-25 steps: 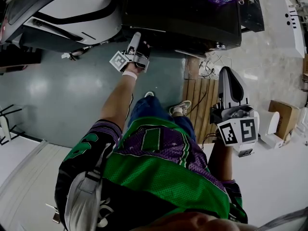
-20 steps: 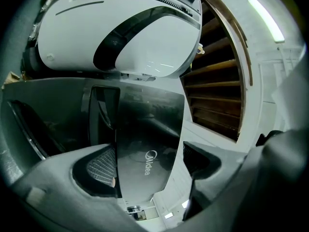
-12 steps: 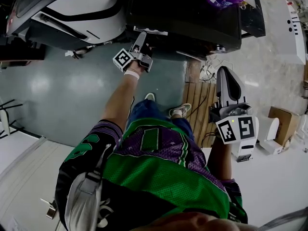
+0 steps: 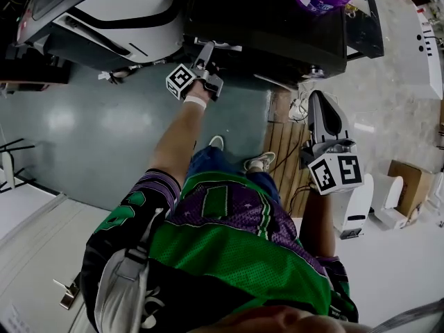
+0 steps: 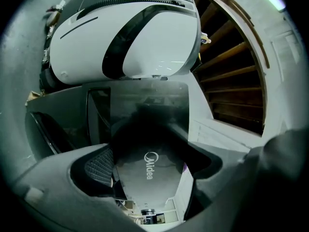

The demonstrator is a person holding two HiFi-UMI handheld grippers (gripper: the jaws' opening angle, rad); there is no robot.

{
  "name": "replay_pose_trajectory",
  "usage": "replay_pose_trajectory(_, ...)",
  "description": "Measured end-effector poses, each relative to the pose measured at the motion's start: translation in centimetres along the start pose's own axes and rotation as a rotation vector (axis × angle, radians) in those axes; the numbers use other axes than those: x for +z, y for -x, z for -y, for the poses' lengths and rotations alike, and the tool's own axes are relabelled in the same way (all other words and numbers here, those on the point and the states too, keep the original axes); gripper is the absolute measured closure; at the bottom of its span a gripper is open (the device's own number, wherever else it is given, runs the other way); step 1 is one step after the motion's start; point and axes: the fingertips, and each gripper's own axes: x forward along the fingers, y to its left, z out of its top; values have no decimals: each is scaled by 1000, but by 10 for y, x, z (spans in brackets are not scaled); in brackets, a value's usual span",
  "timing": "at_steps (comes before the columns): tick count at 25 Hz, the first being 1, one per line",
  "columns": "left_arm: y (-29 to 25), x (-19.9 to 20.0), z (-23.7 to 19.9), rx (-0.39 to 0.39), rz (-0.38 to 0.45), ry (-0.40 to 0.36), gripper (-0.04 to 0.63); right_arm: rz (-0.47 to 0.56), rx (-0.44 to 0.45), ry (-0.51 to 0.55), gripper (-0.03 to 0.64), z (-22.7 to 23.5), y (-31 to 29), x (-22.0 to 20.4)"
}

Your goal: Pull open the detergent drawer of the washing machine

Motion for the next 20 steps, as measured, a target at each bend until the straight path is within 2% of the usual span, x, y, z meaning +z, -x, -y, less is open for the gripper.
replay_pose_trajectory(4,7,-3,1,4,-1,2,163,-8,-6,-27,615,4,-3,-6)
replay_pose_trajectory(9,22,-9,2,5,-17,5,163,1,4,-7,615,9,-7,-8)
replay_pose_trajectory(20,50,-20,2,17,-45,8,163,36,39,0,615,7,-3,10)
